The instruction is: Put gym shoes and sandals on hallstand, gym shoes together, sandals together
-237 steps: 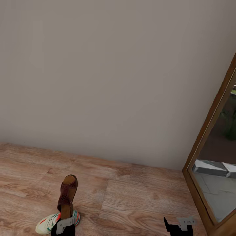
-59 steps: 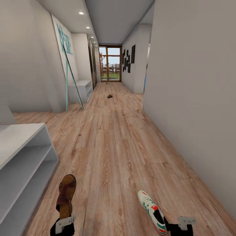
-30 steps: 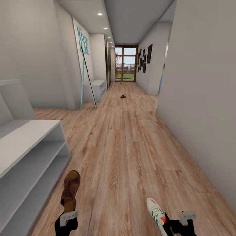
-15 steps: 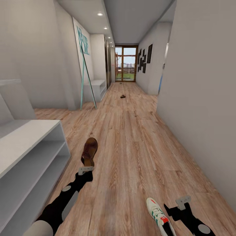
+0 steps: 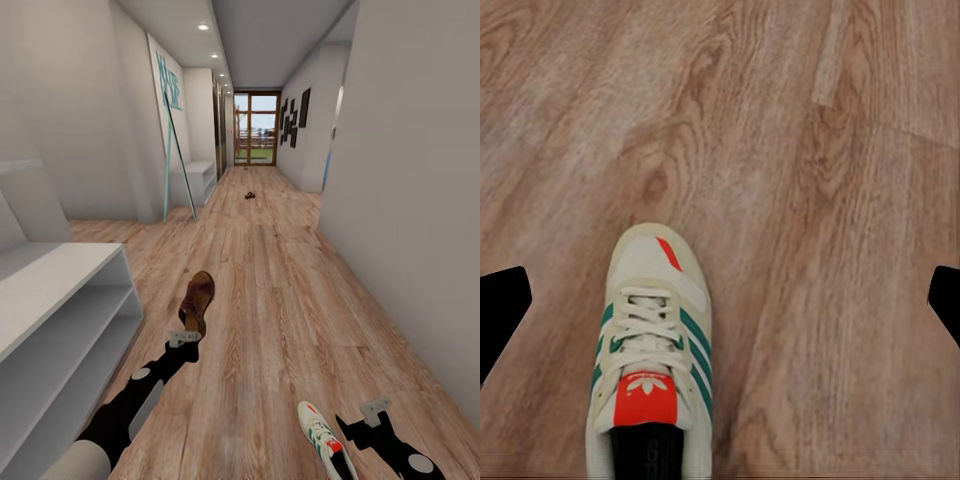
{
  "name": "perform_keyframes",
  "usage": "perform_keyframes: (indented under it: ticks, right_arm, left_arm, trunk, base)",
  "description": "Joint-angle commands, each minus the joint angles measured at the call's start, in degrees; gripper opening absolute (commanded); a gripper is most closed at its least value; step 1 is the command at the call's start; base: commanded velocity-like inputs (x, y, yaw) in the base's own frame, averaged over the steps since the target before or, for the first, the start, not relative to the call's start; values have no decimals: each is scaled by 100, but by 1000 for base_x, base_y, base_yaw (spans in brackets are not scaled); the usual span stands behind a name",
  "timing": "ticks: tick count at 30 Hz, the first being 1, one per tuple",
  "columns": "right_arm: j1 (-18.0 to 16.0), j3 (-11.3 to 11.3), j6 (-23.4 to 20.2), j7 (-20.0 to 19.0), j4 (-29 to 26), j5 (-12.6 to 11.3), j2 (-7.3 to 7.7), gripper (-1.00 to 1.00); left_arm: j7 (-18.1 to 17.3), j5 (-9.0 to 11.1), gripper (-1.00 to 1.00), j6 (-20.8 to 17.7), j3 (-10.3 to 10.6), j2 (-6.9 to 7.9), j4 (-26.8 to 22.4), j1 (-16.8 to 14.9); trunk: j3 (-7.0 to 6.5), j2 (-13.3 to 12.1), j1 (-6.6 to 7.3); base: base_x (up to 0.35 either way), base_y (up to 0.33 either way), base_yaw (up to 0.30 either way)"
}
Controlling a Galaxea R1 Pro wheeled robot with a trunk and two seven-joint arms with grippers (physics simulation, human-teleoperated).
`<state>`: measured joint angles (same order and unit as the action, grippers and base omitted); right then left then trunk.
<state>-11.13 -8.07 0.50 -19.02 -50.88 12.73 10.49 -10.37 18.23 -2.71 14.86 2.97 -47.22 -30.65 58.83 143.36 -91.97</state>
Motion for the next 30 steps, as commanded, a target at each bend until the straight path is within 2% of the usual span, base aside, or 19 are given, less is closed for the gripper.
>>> perform_keyframes:
  ticks: [1, 15, 21, 30]
  right_arm:
    - [-3, -20, 4, -37, 4, 54, -1, 100]
    - [-3, -48, 11, -31, 49, 27, -3, 100]
    - [-3, -39, 12, -31, 52, 28, -3, 100]
    - [5, -37, 12, -28, 54, 28, -3, 100]
  left_arm:
    - [-13, 45, -100, -36, 75, 20, -28, -14]
    - [-54, 37, -100, -233, 257, 34, -83, -29]
    - [-55, 30, -100, -251, 641, 28, -78, -28]
    - [-54, 31, -100, -256, 701, 28, -77, -20]
  trunk:
    - [28, 4, -1]
    - [343, 23, -37]
    - [508, 31, -53]
    - [786, 43, -76]
  base:
    - [0, 0, 0]
    - [0, 0, 0]
    - [0, 0, 0]
    - [0, 0, 0]
